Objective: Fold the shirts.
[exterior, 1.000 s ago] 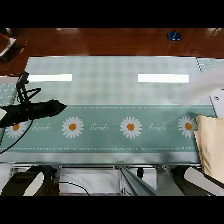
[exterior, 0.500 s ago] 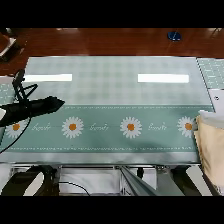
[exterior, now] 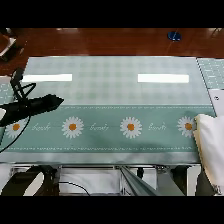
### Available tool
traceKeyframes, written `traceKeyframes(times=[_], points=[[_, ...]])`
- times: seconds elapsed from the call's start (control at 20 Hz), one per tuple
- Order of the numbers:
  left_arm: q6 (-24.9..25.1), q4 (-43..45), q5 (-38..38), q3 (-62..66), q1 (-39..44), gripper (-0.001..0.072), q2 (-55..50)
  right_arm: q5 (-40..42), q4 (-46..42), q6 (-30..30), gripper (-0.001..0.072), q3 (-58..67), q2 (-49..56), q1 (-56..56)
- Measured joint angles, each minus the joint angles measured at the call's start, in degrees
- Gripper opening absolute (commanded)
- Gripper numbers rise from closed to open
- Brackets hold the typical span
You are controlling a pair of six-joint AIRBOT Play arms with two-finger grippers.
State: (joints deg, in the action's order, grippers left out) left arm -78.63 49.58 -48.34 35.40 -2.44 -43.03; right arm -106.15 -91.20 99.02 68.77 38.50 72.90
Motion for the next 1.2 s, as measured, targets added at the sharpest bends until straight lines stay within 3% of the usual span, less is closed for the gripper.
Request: traceKeyframes(times=[0.05,0.1,0.2,0.45,0.55,0.7,0.9,1.05,1.2], points=[[0.0,0.0,0.2,0.1,0.0,0.0020,0.0,0.0,-0.3,-0.2,0.0603,-0.5,-0.1,0.1],[0.0,-0.1,0.7,0.5,-0.3,0.0020,0.0,0.1,0.0,-0.6,0.0495,-0.4,0.3,0.2],[0.1,-0.1,1.8,2.8,-1.6,0.0019,-0.3,1.1,5.0,-1.5,0.0037,2.0,2.6,0.3],[0.2,-0.3,1.9,18.8,-3.3,0.0019,-5.7,8.2,31.5,-2.7,0.0027,9.2,10.1,-6.5],[0.2,-0.4,0.0,25.5,-1.0,0.0018,-9.0,12.2,34.5,-4.1,0.0026,10.1,11.4,-17.0],[0.8,1.0,-1.9,31.4,5.6,0.0019,-13.3,20.3,29.8,-4.9,0.0027,10.8,13.4,-38.9],[-2.6,12.3,-3.7,32.4,14.5,0.0019,-18.5,26.1,13.7,-2.1,0.0026,11.1,21.2,-67.0],[-7.4,22.8,-5.8,31.9,16.5,0.0020,-23.7,26.1,1.9,1.3,0.0025,10.2,29.5,-77.8],[-9.5,27.8,-7.6,31.3,16.3,0.0019,-27.0,27.5,-2.8,5.1,0.0024,5.7,35.2,-82.2]])
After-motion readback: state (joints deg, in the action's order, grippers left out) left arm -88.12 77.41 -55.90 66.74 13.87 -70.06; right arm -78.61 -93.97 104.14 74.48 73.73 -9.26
